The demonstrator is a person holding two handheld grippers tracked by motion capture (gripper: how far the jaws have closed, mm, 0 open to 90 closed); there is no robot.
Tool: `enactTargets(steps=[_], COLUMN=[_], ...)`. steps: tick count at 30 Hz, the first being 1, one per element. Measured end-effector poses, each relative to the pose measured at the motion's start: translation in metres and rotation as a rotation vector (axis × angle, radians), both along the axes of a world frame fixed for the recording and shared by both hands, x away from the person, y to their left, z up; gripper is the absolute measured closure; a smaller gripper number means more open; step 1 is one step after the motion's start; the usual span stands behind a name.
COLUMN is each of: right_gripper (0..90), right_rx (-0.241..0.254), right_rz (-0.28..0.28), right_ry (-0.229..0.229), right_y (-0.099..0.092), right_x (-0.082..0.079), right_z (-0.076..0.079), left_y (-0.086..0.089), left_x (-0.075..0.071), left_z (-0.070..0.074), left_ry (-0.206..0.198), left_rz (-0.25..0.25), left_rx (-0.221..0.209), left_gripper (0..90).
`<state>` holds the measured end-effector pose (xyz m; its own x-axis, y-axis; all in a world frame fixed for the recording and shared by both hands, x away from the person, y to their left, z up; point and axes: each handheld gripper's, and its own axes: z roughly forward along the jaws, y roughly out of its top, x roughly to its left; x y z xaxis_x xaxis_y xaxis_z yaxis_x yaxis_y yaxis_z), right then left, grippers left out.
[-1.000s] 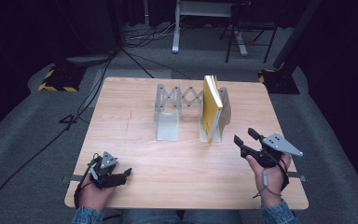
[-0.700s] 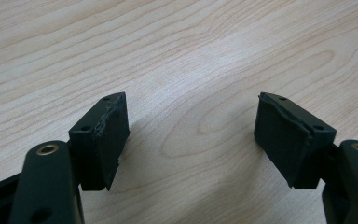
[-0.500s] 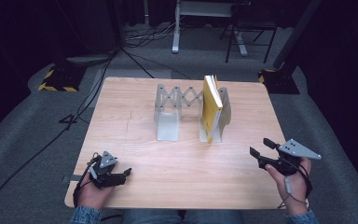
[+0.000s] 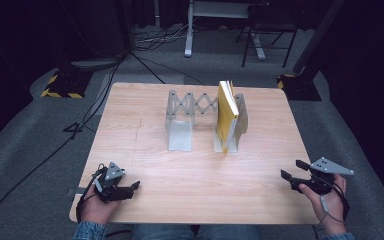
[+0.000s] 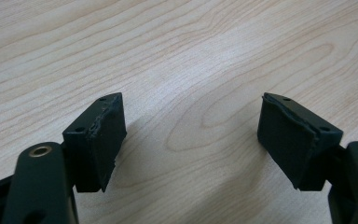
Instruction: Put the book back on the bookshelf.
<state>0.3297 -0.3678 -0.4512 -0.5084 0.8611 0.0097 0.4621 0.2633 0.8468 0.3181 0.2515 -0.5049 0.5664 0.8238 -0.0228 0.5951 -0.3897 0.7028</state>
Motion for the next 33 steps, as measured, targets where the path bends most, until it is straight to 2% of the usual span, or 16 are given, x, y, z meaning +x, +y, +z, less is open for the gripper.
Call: enactTargets(steps=[3, 4, 12, 15, 19, 21, 22, 24, 28, 33], right_gripper=[15.3, 15.8, 16.0, 16.0, 16.0, 16.0, 15.8, 15.2, 11.5, 11.2], right_rx=[-0.009, -0.012, -0.023, -0.053, -0.059, -0.059, -0.072, -0.107, -0.109, -0.110], right_rz=[0.013, 0.016, -0.002, -0.004, -0.007, -0.010, -0.006, 0.013, -0.004, -0.007], right_ry=[0.044, 0.084, 0.116, 0.130, 0.137, 0.137, 0.159, 0.149, 0.153, 0.154], right_y=[-0.009, -0.014, -0.018, -0.019, -0.019, -0.019, -0.019, -0.018, -0.016, -0.016], right_x=[0.003, 0.004, 0.005, 0.004, 0.002, 0.002, 0.002, 0.001, 0.001, 0.002], right_z=[-0.008, -0.014, -0.034, -0.043, -0.050, -0.051, -0.053, -0.053, -0.054, -0.054], left_y=[0.000, 0.000, 0.000, -0.001, -0.001, -0.001, -0.001, -0.001, -0.001, -0.001], left_x=[0.000, 0.001, 0.001, 0.001, 0.001, 0.001, 0.001, 0.001, 0.001, 0.001], left_z=[0.000, 0.000, 0.000, 0.000, 0.000, 0.000, 0.000, 0.000, 0.000, 0.000], left_ry=[0.000, 0.000, 0.001, 0.002, 0.005, 0.005, 0.004, 0.005, 0.007, 0.008], left_rz=[-0.002, -0.006, -0.013, -0.016, -0.026, -0.027, -0.026, -0.027, -0.027, -0.029], left_rx=[0.000, 0.004, 0.008, 0.006, 0.011, 0.011, 0.014, 0.014, 0.015, 0.016], left_gripper=[23.4, 22.8, 21.1, 20.0, 18.1, 17.8, 17.4, 17.3, 16.8, 16.1])
